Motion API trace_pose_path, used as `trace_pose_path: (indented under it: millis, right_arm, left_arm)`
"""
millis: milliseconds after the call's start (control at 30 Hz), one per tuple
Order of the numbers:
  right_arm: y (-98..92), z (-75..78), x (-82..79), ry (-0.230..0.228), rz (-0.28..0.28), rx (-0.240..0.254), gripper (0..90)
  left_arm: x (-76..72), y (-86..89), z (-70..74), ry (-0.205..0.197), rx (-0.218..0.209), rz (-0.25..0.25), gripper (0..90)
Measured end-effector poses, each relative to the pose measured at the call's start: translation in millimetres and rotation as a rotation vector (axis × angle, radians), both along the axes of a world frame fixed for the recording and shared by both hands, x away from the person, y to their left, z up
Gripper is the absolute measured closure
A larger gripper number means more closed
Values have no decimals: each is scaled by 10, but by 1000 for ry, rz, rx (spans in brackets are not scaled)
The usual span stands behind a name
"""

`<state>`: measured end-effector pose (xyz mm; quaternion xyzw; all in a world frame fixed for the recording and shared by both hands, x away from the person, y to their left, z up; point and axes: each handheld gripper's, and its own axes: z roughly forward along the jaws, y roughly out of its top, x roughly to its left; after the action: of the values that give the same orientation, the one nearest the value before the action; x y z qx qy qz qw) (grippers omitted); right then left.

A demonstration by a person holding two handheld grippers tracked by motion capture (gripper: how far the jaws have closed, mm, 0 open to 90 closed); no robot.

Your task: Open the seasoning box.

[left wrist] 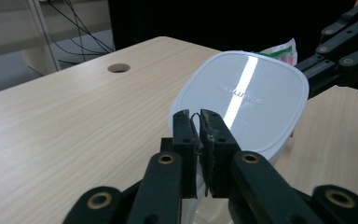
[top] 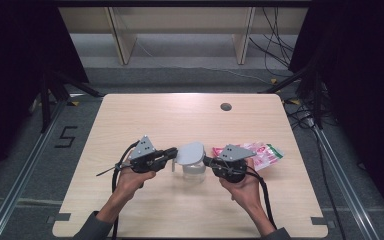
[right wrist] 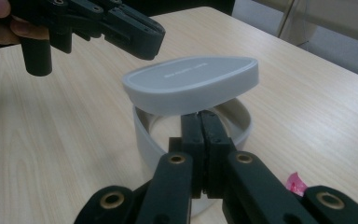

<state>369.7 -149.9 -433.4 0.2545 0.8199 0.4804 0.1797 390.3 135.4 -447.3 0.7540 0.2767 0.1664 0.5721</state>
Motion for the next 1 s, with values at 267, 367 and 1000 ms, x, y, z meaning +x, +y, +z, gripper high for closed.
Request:
trace_pose_path:
  millis: [267, 367, 1000]
  right_arm:
    - [145, 101, 64, -42, 28, -3, 900]
    - [230, 137, 65, -32, 44, 1, 900]
    - [619, 241, 106, -63, 97, 1, 900]
  left_arm:
    - [-171, 198, 3, 30, 6, -2, 628]
    - [-236, 283, -57, 44, 16, -1, 564]
    - [-336, 398, -244, 91, 55, 31, 401]
